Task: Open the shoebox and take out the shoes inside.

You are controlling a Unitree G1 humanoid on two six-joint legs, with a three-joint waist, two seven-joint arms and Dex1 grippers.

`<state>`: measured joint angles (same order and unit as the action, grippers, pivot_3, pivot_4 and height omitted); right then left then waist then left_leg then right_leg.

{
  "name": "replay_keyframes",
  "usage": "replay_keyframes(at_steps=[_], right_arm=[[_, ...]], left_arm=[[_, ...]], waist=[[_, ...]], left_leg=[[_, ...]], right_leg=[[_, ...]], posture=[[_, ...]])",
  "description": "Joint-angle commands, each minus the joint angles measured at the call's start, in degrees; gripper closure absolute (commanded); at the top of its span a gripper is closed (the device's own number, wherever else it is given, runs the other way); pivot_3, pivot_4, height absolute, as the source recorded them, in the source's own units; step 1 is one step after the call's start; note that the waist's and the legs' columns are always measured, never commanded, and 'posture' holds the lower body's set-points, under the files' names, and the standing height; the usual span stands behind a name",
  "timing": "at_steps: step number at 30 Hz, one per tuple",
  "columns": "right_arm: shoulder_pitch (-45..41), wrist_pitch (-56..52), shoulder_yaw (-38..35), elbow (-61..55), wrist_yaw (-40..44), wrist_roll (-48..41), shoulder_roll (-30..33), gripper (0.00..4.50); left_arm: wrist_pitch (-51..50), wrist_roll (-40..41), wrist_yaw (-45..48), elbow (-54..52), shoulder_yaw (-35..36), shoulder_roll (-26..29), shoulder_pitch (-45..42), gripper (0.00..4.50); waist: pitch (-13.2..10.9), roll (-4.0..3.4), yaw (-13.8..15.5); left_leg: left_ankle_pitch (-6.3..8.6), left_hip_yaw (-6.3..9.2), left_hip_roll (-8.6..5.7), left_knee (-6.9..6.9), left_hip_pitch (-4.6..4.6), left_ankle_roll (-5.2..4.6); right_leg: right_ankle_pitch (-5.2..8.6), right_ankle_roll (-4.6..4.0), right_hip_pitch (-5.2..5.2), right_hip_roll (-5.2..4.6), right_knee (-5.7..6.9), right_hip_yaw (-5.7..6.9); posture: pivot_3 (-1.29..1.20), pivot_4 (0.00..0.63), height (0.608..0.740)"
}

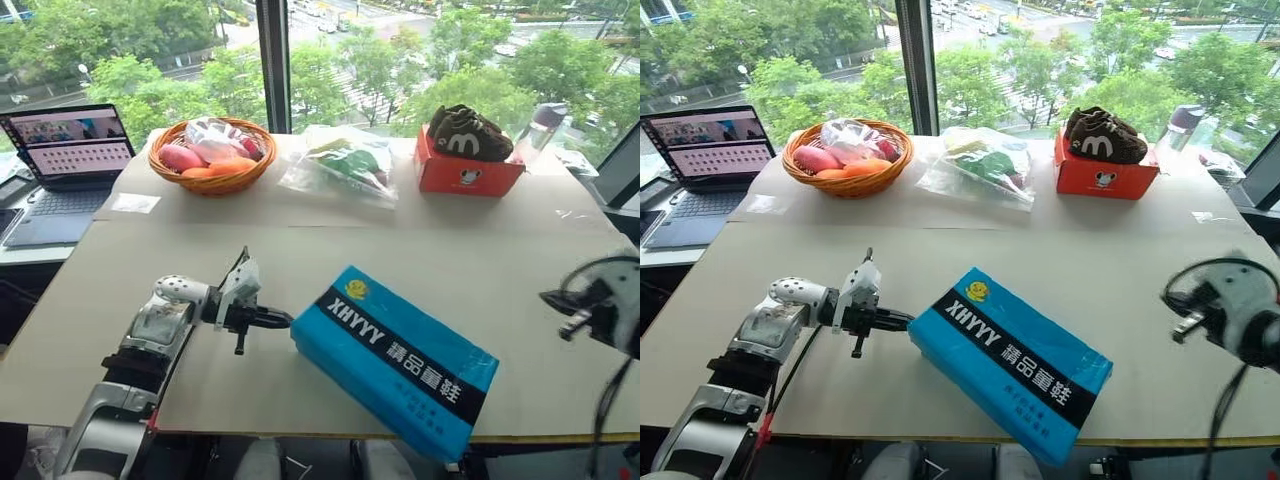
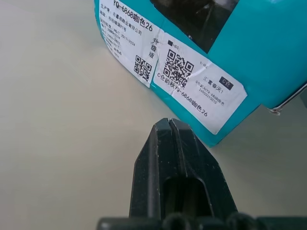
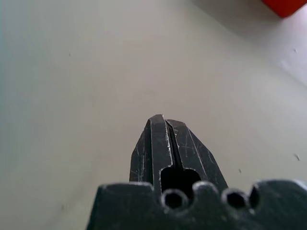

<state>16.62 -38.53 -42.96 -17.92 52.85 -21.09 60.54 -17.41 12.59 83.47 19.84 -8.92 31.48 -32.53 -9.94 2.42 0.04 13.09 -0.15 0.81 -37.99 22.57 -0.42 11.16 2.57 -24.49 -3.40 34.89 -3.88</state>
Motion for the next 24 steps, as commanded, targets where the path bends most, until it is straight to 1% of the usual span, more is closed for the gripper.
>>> replay_keyframes(at_steps=[1, 2, 4, 7, 9, 11, 13, 14, 15, 17, 18, 22, 24], right_arm=[[12.2, -8.3, -16.1, -11.4, 14.6, -3.7, 0.0, 4.49], [16.4, -11.3, -19.3, -15.6, 18.8, -6.6, -1.1, 4.49], [18.9, -15.4, -22.0, -20.3, 20.8, -12.0, -2.5, 4.49], [19.5, -18.7, -19.2, -26.9, 19.1, -17.5, -5.1, 4.49], [17.8, -20.3, -16.3, -29.0, 16.3, -20.4, -6.2, 4.49], [14.9, -20.6, -9.9, -30.6, 12.4, -22.3, -7.5, 4.49], [11.3, -19.6, -2.0, -30.6, 8.1, -22.6, -9.4, 4.49], [8.6, -18.9, 1.8, -30.0, 5.7, -22.8, -11.3, 4.49], [6.5, -18.6, 4.6, -29.4, 3.6, -23.0, -12.9, 4.49], [3.5, -17.1, 10.4, -28.4, 1.8, -22.1, -14.3, 4.49], [2.7, -16.5, 12.2, -28.1, 1.5, -21.7, -14.5, 4.49], [-6.2, -14.0, 19.5, -22.7, -1.1, -21.1, -16.5, 4.49], [-10.8, -11.7, 23.7, -18.6, -1.5, -18.2, -16.6, 4.49]], left_arm=[[2.6, 0.5, 1.4, 2.7, -0.9, -1.7, -3.9, 4.5], [3.1, 0.5, 2.2, 4.0, -1.3, -2.3, -5.0, 4.5], [4.1, 0.2, 3.3, 6.1, -2.1, -3.0, -6.7, 4.5], [7.6, -1.4, 3.1, 12.8, -2.1, -4.0, -11.5, 4.5], [9.2, -1.9, 3.7, 15.6, -2.1, -4.3, -13.7, 4.5], [9.6, -1.9, 4.7, 16.7, -2.2, -4.3, -15.3, 4.5], [8.7, -1.2, 6.7, 14.9, -2.6, -3.7, -15.1, 4.5], [7.9, -0.8, 7.3, 13.7, -2.6, -3.4, -14.8, 4.5], [7.3, -0.6, 7.5, 12.8, -2.5, -3.2, -14.6, 4.5], [6.2, -0.5, 7.5, 11.1, -2.2, -2.5, -14.0, 4.5], [5.8, -0.4, 7.4, 10.3, -2.1, -2.2, -13.6, 4.5], [1.2, 0.7, 7.3, 4.0, -1.6, 0.9, -10.0, 4.5], [-0.8, 1.1, 6.7, 0.8, -0.9, 2.5, -7.7, 4.5]], waist=[[0.0, 0.0, 0.0], [0.0, 0.0, 0.1], [0.0, 0.06, -0.1], [-0.1, 0.14, -1.0], [-0.1, 0.17, -1.4], [-0.1, 0.17, -1.6], [-0.1, 0.17, -1.7], [-0.1, 0.18, -1.7], [-0.1, 0.17, -1.6], [-0.1, 0.19, -1.6], [-0.1, 0.16, -1.6], [-0.1, 0.18, -2.2], [-0.1, 0.19, -2.6]], left_leg=[[0.0, 0.0, -0.01, 0.0, -0.03, 0.0], [0.0, 0.0, 0.0, -0.01, -0.04, 0.0], [0.0, 0.09, 0.1, -0.01, -0.2, 0.01], [0.01, 0.08, 0.08, -0.13, -0.25, 0.02], [0.01, 0.08, 0.09, -0.27, -0.26, 0.02], [0.01, 0.08, 0.08, -0.3, -0.28, 0.02], [0.01, 0.08, 0.03, -0.31, -0.26, 0.02], [0.01, 0.07, 0.03, -0.3, -0.24, 0.02], [0.02, 0.08, 0.02, -0.3, -0.19, 0.04], [0.03, 0.11, 0.03, -0.26, -0.06, 0.04], [0.04, 0.14, 0.07, -0.26, -0.01, 0.06], [0.05, 0.17, 0.06, -0.25, 0.03, 0.04], [0.04, 0.16, 0.05, -0.28, -0.06, 0.04]], right_leg=[[0.01, 0.02, 0.04, 0.0, -0.02, -0.01], [0.01, 0.02, 0.05, 0.01, 0.01, -0.01], [0.04, 0.0, 0.21, 0.14, 0.04, 0.03], [0.03, 0.0, 0.29, 0.11, 0.07, -0.02], [0.22, -0.32, 0.27, 0.12, 0.08, -0.02], [0.22, -0.32, 0.39, 0.09, 0.08, -0.03], [0.21, -0.32, 0.3, 0.06, 0.07, -0.05], [0.18, -0.26, 0.29, 0.06, 0.08, -0.06], [0.03, -0.01, 0.25, 0.06, 0.1, -0.06], [0.03, -0.01, 0.1, 0.1, 0.11, -0.06], [0.02, -0.01, 0.08, 0.15, 0.09, -0.06], [0.02, -0.01, 0.02, 0.14, 0.12, -0.06], [0.01, -0.02, 0.1, 0.11, 0.14, -0.07]], posture=[[0.0, 0.15, 0.74], [0.0, 0.15, 0.74], [0.0, 0.15, 0.74], [0.0, 0.15, 0.74], [0.0, 0.15, 0.74], [0.0, 0.15, 0.74], [0.0, 0.15, 0.74], [0.0, 0.15, 0.74], [0.0, 0.15, 0.74], [0.0, 0.15, 0.74], [0.0, 0.15, 0.74], [0.0, 0.15, 0.74], [0.0, 0.15, 0.74]])
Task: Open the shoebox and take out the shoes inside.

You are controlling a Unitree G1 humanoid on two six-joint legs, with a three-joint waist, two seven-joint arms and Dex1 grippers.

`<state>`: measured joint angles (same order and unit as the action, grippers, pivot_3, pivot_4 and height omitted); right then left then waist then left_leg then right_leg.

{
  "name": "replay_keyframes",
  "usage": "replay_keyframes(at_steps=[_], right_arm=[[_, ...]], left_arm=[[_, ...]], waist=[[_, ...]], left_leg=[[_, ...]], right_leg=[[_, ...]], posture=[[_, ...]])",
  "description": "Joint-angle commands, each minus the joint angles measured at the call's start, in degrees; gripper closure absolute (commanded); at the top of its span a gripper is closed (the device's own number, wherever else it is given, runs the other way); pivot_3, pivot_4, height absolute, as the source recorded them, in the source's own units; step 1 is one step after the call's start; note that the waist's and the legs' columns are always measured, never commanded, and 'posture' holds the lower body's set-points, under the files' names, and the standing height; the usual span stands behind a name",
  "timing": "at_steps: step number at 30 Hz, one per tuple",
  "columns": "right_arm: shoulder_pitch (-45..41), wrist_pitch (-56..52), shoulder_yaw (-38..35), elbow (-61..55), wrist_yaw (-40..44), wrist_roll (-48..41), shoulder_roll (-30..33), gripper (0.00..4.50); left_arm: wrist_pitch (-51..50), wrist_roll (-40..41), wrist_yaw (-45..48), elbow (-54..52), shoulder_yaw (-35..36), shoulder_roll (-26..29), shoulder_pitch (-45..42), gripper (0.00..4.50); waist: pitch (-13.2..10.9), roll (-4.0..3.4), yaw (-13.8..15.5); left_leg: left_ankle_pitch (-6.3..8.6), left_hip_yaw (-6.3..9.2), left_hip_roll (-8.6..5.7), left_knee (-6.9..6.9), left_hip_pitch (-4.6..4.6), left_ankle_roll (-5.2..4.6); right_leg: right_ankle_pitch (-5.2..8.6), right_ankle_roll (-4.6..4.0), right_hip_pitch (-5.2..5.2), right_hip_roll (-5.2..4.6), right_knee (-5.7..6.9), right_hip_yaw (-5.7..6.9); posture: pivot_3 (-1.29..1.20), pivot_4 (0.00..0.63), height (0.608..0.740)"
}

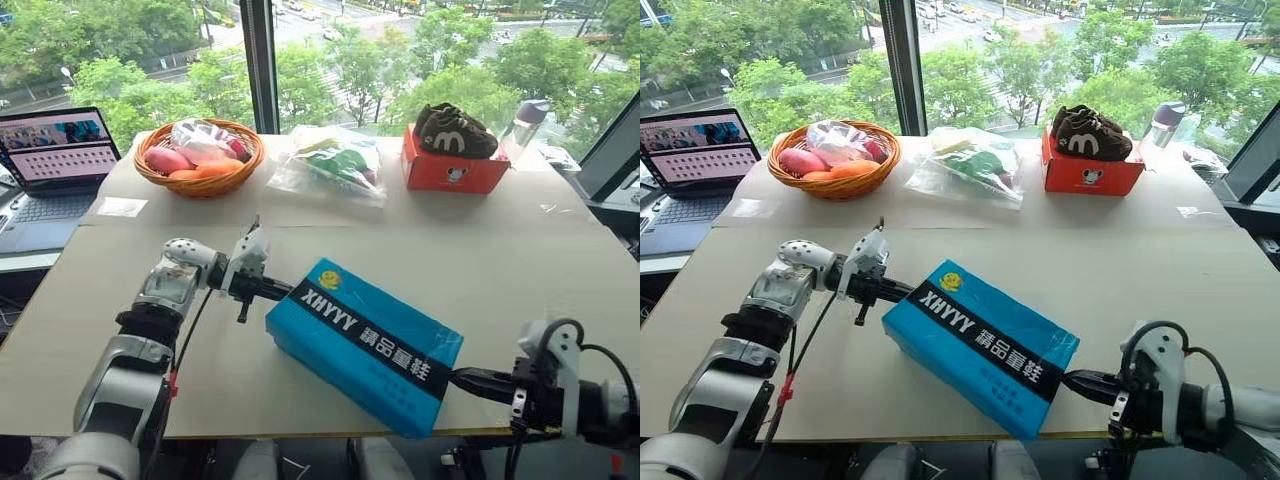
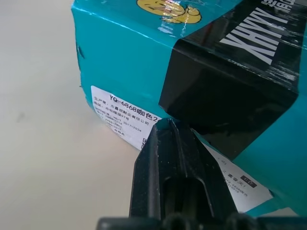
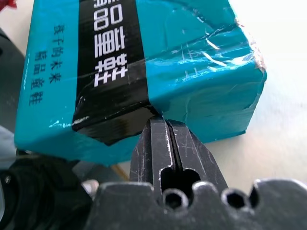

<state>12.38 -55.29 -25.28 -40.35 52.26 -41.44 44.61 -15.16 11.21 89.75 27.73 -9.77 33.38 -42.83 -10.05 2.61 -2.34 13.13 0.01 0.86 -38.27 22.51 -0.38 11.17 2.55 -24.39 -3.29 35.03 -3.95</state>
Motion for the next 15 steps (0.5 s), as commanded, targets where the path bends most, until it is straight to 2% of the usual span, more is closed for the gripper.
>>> replay_keyframes(at_steps=[1, 9, 15], right_arm=[[-9.0, 6.2, 8.0, 6.1, -1.1, 3.5, -0.9, 4.49], [-31.4, 17.8, 22.9, 28.8, -0.2, 15.0, -7.5, 4.49], [-37.5, 22.8, 27.9, 36.8, 3.2, 19.1, -9.9, 4.49]], left_arm=[[-3.9, 2.7, 0.0, -8.7, 0.4, 1.3, 3.7, 4.5], [-10.1, 4.9, -7.2, -20.0, 6.1, 5.7, 12.5, 4.5], [-10.0, 5.3, -12.2, -23.5, 8.8, 7.2, 16.0, 4.5]], waist=[[0.0, 0.0, -0.2], [0.0, -0.04, -0.5], [0.0, -0.05, -0.4]], left_leg=[[0.0, -0.01, 0.02, -0.01, -0.09, 0.0], [-0.01, -0.06, 0.09, -0.02, -0.27, -0.01], [-0.01, -0.04, 0.17, 0.1, -0.18, -0.01]], right_leg=[[-0.02, -0.02, 0.05, 0.0, 0.0, -0.01], [-0.06, -0.09, 0.07, 0.07, 0.13, -0.01], [-0.05, -0.15, -0.06, 0.16, 0.12, 0.0]], posture=[[0.0, 0.15, 0.74], [0.0, 0.15, 0.74], [0.0, 0.15, 0.74]])
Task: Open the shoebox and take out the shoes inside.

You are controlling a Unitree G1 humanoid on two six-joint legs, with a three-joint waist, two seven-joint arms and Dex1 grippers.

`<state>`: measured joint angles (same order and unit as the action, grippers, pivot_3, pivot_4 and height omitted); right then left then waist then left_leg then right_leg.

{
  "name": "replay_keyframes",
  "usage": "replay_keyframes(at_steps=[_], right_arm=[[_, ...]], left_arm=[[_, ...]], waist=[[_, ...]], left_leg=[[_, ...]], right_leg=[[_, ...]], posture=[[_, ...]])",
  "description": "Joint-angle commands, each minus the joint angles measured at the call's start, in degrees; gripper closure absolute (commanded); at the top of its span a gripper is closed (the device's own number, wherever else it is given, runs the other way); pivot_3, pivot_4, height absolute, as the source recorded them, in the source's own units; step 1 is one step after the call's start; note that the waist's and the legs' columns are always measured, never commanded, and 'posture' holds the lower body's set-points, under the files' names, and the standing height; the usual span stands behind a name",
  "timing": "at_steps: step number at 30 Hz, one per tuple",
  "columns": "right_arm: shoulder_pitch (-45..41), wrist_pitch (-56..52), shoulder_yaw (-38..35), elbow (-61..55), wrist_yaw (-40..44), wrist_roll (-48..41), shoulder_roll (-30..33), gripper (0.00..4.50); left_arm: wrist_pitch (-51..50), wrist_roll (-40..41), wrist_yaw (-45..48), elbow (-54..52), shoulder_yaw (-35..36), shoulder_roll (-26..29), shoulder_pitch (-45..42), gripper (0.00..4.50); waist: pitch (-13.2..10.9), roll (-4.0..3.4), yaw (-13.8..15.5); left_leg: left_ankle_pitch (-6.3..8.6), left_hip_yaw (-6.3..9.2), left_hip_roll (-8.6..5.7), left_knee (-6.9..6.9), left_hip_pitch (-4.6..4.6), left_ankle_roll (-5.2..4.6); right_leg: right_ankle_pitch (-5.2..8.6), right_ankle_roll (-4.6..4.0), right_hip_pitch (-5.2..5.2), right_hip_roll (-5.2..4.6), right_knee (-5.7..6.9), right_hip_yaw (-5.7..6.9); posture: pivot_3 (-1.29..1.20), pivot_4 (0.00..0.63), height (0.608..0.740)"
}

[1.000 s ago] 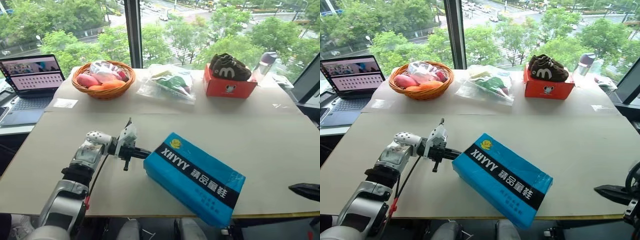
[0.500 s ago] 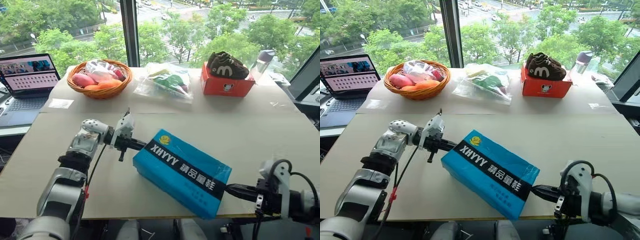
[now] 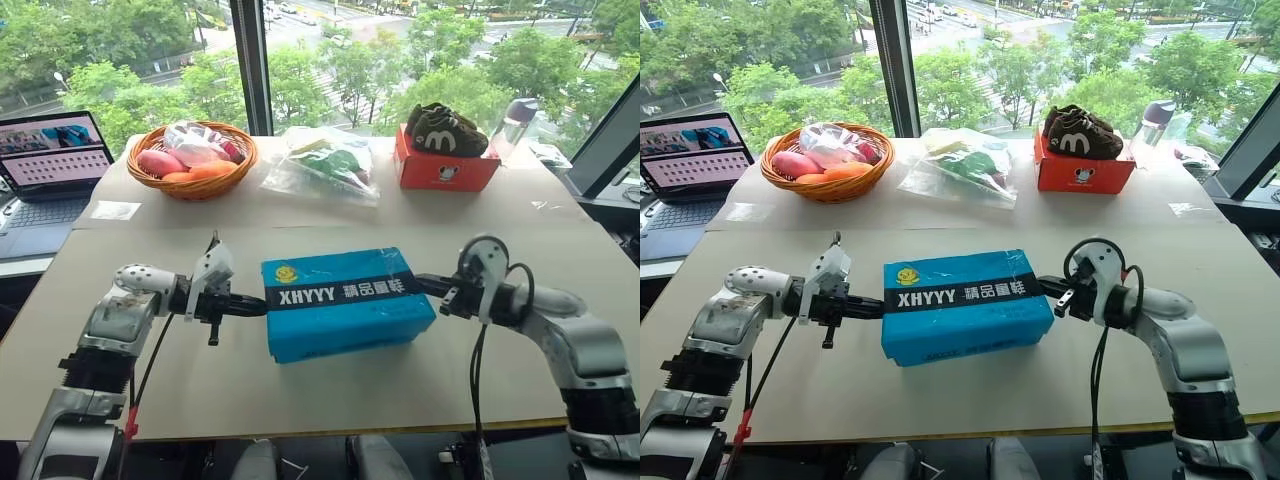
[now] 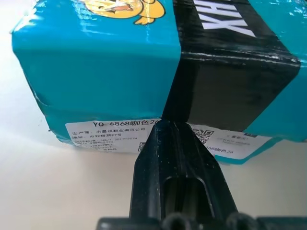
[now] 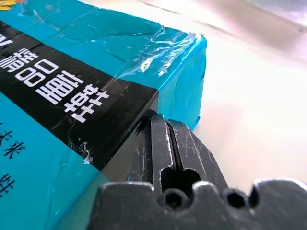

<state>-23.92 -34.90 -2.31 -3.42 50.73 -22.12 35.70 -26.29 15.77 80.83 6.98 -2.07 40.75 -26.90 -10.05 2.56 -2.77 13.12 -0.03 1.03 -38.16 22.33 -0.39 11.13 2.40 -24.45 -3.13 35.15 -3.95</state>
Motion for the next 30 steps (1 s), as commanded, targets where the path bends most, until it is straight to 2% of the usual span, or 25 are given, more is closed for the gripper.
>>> replay_keyframes(at_steps=[1, 10, 16, 22, 28, 30], right_arm=[[-0.9, 2.4, 5.4, -0.5, 5.6, -0.1, -0.7, 4.49], [3.0, 0.3, 5.9, -5.8, 6.4, -0.6, 0.9, 4.49], [7.6, -1.6, 2.7, -8.6, 5.3, -2.0, 2.9, 4.49], [11.6, -0.4, 1.1, -6.4, 7.9, -0.5, 9.6, 4.49], [12.8, 0.1, 2.1, -7.5, 13.7, -2.8, 14.1, 4.49], [12.3, -1.3, 2.5, -9.2, 15.7, -5.0, 14.2, 4.5]], left_arm=[[1.8, 0.4, -4.3, -2.4, 1.3, -0.3, 0.1, 4.5], [12.7, -5.6, -9.8, 5.5, -1.1, -1.6, -3.9, 4.5], [17.4, -7.8, -9.8, 10.6, -1.3, -0.2, -5.9, 4.5], [16.2, -7.0, -6.2, 7.6, -2.4, 2.2, -4.6, 4.5], [14.7, -4.8, -3.9, 8.6, 0.8, 7.6, -6.5, 4.5], [12.1, -2.6, -2.6, 7.9, 2.4, 9.4, -7.4, 3.99]], waist=[[0.0, 0.0, 0.2], [0.0, 0.0, 0.4], [0.0, 0.0, 0.3], [0.0, 0.0, 0.6], [0.0, 0.01, 0.5], [0.0, 0.0, 0.4]], left_leg=[[0.0, 0.0, -0.01, 0.0, 0.0, 0.0], [-0.01, 0.0, -0.06, -0.03, -0.12, 0.0], [-0.01, 0.0, -0.07, -0.03, -0.03, 0.0], [0.0, -0.01, -0.13, -0.03, 0.11, 0.0], [0.0, -0.01, -0.09, -0.04, 0.08, 0.0], [0.0, -0.01, -0.05, -0.04, 0.06, 0.0]], right_leg=[[0.0, 0.0, 0.01, -0.01, 0.0, 0.0], [-0.03, -0.03, 0.13, -0.06, 0.07, 0.02], [-0.03, -0.03, 0.07, -0.07, 0.01, 0.0], [-0.02, -0.01, 0.01, -0.14, -0.07, 0.03], [0.0, 0.01, 0.0, -0.11, -0.05, 0.03], [0.0, 0.01, -0.01, -0.07, -0.03, 0.03]], posture=[[0.0, 0.15, 0.74], [0.0, 0.15, 0.74], [0.0, 0.15, 0.74], [0.0, 0.15, 0.74], [0.0, 0.15, 0.74], [0.0, 0.15, 0.74]])
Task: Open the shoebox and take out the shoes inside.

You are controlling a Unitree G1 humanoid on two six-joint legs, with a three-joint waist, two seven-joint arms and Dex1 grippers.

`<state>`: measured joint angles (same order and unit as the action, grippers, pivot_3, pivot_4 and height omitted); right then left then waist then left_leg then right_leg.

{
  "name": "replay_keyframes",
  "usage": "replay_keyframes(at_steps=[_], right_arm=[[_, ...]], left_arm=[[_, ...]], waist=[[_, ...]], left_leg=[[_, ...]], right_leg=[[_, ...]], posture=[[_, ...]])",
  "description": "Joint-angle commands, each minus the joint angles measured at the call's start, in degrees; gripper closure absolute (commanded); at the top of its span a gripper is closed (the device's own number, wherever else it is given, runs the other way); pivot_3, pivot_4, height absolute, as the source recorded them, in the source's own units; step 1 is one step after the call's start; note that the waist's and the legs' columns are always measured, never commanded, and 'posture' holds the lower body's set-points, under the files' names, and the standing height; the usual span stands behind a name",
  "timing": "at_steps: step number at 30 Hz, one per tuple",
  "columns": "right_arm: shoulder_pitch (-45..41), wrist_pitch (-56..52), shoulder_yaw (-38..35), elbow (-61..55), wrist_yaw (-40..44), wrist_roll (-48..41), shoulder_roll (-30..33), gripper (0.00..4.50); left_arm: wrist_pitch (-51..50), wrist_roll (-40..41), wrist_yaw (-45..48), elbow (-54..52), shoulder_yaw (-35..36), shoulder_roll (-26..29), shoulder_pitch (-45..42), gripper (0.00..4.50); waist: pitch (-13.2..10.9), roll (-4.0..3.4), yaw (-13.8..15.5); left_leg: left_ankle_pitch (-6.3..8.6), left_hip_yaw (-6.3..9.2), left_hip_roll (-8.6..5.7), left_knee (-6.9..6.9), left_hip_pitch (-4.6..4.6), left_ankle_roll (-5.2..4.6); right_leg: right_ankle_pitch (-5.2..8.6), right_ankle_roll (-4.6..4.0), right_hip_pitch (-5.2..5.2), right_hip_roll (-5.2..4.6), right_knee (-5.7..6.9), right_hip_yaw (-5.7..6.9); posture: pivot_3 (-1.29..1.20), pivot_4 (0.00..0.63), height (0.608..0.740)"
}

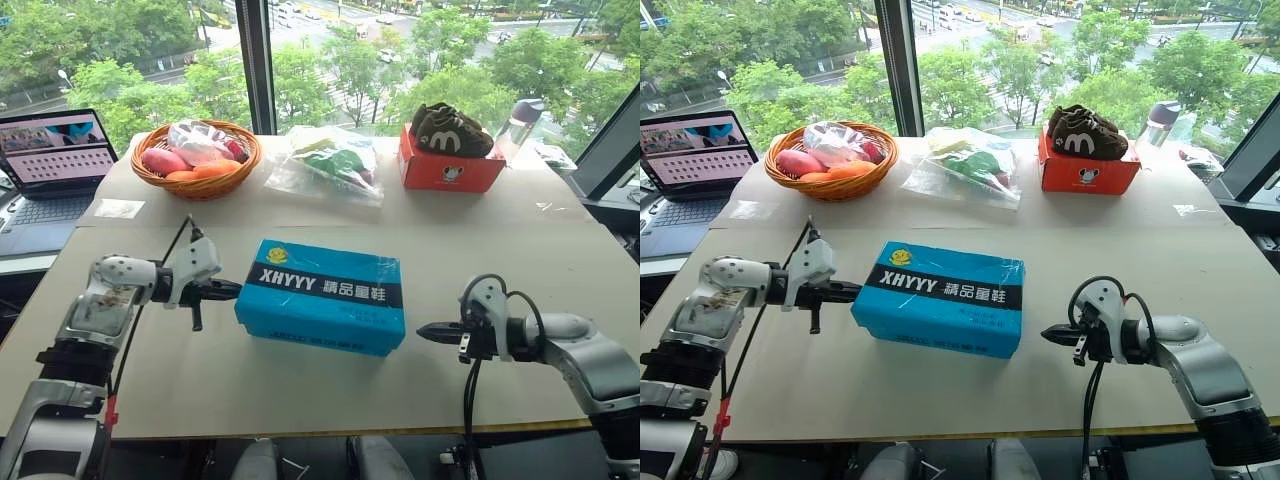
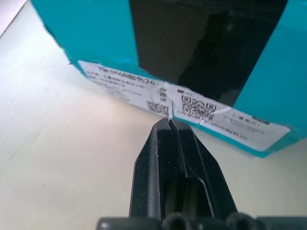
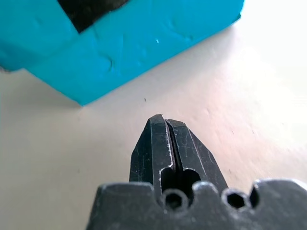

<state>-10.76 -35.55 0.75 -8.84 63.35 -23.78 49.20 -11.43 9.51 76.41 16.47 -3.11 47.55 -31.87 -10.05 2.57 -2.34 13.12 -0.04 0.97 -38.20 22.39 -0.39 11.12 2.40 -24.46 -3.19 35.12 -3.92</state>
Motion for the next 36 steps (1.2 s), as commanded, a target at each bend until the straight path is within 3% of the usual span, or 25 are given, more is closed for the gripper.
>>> replay_keyframes(at_steps=[1, 7, 11, 12, 17, 22, 26, 30, 34, 36], right_arm=[[-1.5, -1.2, -0.3, -4.4, 4.0, -4.3, 0.5, 4.5], [-8.6, -0.3, 4.1, -0.4, 5.0, -4.0, -4.6, 4.5], [-12.2, 0.2, 5.7, 3.1, 7.2, -4.4, -7.2, 4.5], [-12.9, -0.4, 5.4, 3.4, 8.2, -5.5, -7.3, 4.5], [-17.4, -4.6, 0.9, 5.0, 12.6, -12.2, -6.4, 4.5], [-24.9, -10.7, -5.8, 8.0, 10.6, -21.1, -9.3, 4.5], [-29.2, -11.7, -8.1, 11.6, 6.9, -22.8, -12.9, 4.5], [-27.4, -8.3, -2.9, 13.1, 9.8, -16.4, -9.9, 4.5], [-21.6, -1.4, 4.4, 12.6, 17.7, -7.8, -1.5, 4.5], [-22.3, -1.5, 3.0, 15.3, 16.2, -7.8, -1.7, 4.5]], left_arm=[[-3.9, 4.6, 3.0, -2.2, 4.2, 3.9, -2.7, 3.83], [-11.4, 11.6, 8.5, -5.0, 8.4, 10.7, -6.0, 1.55], [-20.7, 21.1, 8.1, -10.2, 13.5, 11.2, -10.0, 0.18], [-24.4, 25.1, 6.6, -11.5, 15.8, 10.4, -12.0, 0.03], [-36.1, 39.0, 0.8, -17.7, 23.2, 8.9, -17.9, 0.03], [-39.4, 44.0, -2.7, -23.6, 26.4, 9.3, -13.8, 0.03], [-40.7, 47.8, -5.6, -25.0, 29.0, 9.3, -12.8, 0.03], [-42.2, 51.0, -7.4, -26.1, 30.8, 10.5, -12.1, 0.03], [-41.8, 50.8, -7.4, -27.0, 30.9, 11.9, -9.5, 0.03], [-41.8, 52.0, -8.9, -27.1, 31.3, 11.3, -9.0, 0.03]], waist=[[0.0, 0.0, 0.0], [0.0, 0.03, -0.2], [-0.1, 0.03, 0.0], [-0.1, 0.04, 0.1], [-0.1, 0.04, -0.1], [-0.2, -0.05, -0.5], [-0.2, -0.04, -0.4], [-0.2, -0.05, -0.2], [-0.2, -0.06, 0.4], [-0.2, -0.04, 0.2]], left_leg=[[0.0, 0.0, -0.01, 0.0, 0.0, 0.0], [0.0, -0.01, -0.01, -0.01, 0.0, 0.0], [0.0, 0.01, 0.0, -0.01, 0.06, 0.0], [0.0, 0.0, -0.01, -0.02, 0.1, 0.0], [0.01, 0.07, -0.02, -0.54, 0.94, 0.0], [0.03, 0.02, -0.06, -0.56, 0.68, -0.01], [0.02, 0.07, 0.12, -0.56, 0.35, -0.01], [0.02, 0.06, 0.07, -0.54, 0.5, -0.01], [0.05, 0.05, -0.14, -0.53, 0.65, 0.02], [0.07, 0.02, -0.18, -0.57, 0.74, 0.05]], right_leg=[[0.0, 0.0, 0.0, -0.01, 0.02, 0.0], [0.0, 0.0, -0.02, -0.01, 0.01, 0.0], [0.02, 0.01, -0.06, -0.01, 0.01, 0.04], [0.03, 0.03, -0.1, -0.02, 0.0, 0.04], [-0.03, 0.05, -0.81, -0.04, 0.31, 0.05], [0.0, 0.06, -0.79, -0.06, 0.7, -0.06], [0.03, -0.02, -0.55, 0.18, 0.79, -0.03], [0.06, -0.05, -0.66, 0.13, 0.75, -0.04], [0.06, -0.05, -0.72, -0.12, 0.71, -0.01], [0.07, -0.02, -0.76, -0.17, 0.64, 0.0]], posture=[[0.0, 0.15, 0.74], [0.0, 0.15, 0.74], [0.0, 0.15, 0.74], [0.0, 0.15, 0.74], [0.0, 0.15, 0.74], [0.0, 0.15, 0.74], [0.0, 0.15, 0.74], [0.0, 0.15, 0.74], [0.0, 0.15, 0.74], [0.0, 0.15, 0.74]])
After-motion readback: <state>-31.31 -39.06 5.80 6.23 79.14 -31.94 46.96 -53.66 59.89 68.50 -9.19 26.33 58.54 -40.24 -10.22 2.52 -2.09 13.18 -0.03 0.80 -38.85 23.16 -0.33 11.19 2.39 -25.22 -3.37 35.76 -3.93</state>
